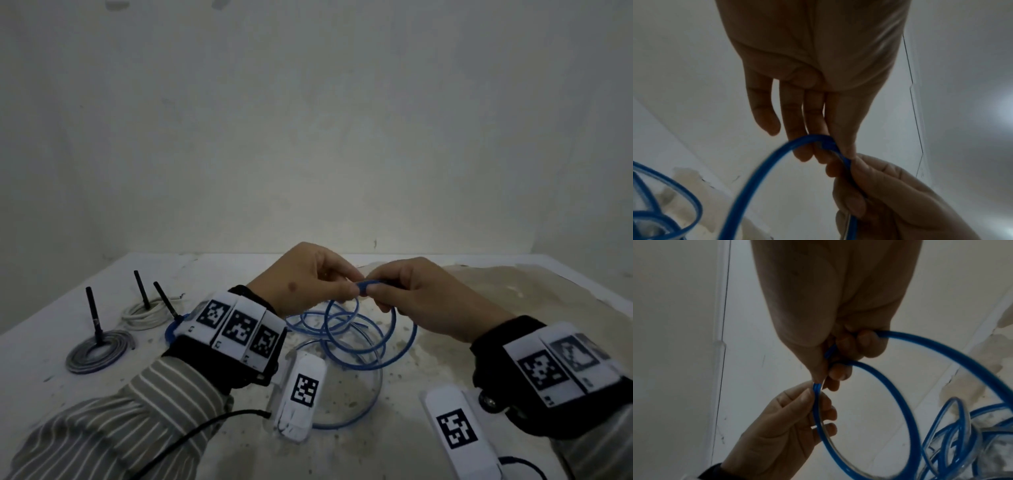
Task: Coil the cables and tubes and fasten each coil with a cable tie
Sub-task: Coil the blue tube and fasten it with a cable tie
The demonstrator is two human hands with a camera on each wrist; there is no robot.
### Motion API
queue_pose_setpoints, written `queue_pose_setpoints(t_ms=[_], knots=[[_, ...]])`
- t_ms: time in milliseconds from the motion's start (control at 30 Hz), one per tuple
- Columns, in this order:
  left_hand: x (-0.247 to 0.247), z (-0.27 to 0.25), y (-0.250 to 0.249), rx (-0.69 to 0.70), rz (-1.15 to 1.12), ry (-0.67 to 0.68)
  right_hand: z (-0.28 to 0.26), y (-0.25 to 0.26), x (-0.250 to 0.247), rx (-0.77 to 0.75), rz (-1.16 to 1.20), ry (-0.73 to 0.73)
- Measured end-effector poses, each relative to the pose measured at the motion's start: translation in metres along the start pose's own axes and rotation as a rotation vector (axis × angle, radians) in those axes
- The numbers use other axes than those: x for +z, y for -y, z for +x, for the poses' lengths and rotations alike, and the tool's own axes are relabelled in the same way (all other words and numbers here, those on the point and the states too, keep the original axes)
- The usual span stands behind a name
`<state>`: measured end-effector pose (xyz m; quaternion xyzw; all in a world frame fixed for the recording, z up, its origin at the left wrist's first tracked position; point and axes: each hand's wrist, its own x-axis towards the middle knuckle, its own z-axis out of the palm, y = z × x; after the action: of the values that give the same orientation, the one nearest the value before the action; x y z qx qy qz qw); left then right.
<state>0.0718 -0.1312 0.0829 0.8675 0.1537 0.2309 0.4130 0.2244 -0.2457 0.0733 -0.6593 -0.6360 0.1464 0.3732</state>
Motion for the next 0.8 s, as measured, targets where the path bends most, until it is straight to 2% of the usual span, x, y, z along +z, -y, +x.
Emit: queue_pose_setpoints(t_ms=[133,233,300,367,433,600,700,800], knots=[[0.000,-0.001,-0.005,-0.058,0.195,0.116,-0.001,0.003,-0.002,-0.040,-0.056,-0.001],[-0.006,-0.003,-0.003,-0.079,0.360,0.165,0.002,0.001,-0.016,-0.047,-0.068,-0.077],[-0.015,-0.008,0.005,-0.120,0.364,0.197,0.002,-0.005,-0.035,-0.043,-0.114,-0.158],[-0.026,-0.016,0.012,-0.187,0.215,0.186,-0.003,-0.012,-0.058,-0.011,-0.144,-0.225],[-0.033,-0.021,0.016,-0.206,-0.004,0.112,-0.008,-0.017,-0.069,0.027,-0.076,-0.202],[-0.025,-0.017,0.010,-0.144,-0.228,-0.104,-0.011,-0.023,-0.043,0.094,0.128,-0.100],[-0.019,-0.014,0.010,-0.155,-0.376,-0.192,-0.010,-0.029,-0.025,0.083,0.021,-0.041],[-0.008,-0.013,0.012,-0.167,-0.354,-0.156,-0.007,-0.029,-0.015,0.079,-0.054,0.016]])
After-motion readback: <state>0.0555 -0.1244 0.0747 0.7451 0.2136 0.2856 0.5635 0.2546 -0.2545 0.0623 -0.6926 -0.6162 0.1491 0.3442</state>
